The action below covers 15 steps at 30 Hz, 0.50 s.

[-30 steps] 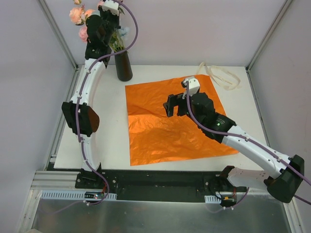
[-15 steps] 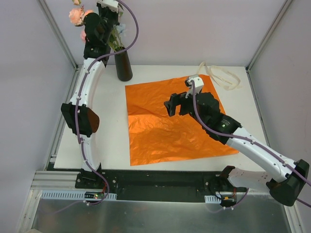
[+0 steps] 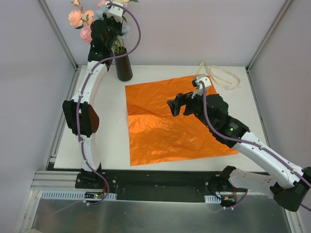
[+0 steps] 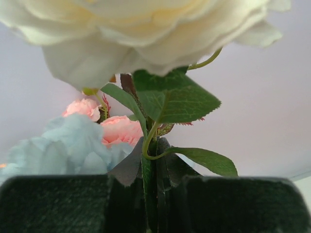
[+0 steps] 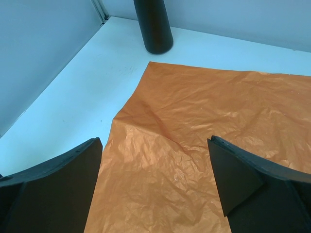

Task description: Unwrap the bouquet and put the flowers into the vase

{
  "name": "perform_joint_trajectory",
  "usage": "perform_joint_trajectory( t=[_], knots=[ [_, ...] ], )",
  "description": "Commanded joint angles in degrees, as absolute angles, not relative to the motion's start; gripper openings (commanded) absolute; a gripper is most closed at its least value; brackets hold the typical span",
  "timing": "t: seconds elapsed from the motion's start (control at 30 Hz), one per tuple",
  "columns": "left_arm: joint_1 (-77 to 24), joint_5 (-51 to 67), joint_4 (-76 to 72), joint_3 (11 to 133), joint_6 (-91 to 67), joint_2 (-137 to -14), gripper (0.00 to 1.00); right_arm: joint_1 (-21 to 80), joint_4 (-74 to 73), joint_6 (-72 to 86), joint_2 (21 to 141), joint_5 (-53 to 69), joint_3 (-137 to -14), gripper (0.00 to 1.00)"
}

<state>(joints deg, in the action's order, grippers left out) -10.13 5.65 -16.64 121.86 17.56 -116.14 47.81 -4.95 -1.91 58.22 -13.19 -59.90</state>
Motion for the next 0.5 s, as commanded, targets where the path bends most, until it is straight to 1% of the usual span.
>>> perform_joint_trajectory(
  t=[0.0, 0.03, 0.1, 0.27, 0.47],
  knots=[
    [-10.1, 4.7, -20.2, 118.3, 14.8, -113.7, 0.0, 47.5, -4.0, -1.8, 57.2, -13.4, -60.8, 0.99],
    [-10.1, 4.9, -20.2, 116.7, 13.9, -113.8, 0.0, 47.6, -4.0, -1.8, 57.3, -13.3, -60.7, 0.99],
    [-10.1, 5.7, -20.2, 114.0, 11.3, -113.6, 0.06, 47.6, -4.0, -1.9, 57.6, -13.6, -60.6, 0.99],
    [-10.1, 3.6, -24.0, 105.6, 7.1, -111.4, 0.11, 47.6, -4.7, -1.9, 57.5, -14.1, -60.4, 0.99],
    [-10.0, 2.0, -23.6, 102.7, 7.4, -111.6, 0.18, 47.6, -4.8, -1.8, 57.9, -13.7, -60.7, 0.99]
  ],
)
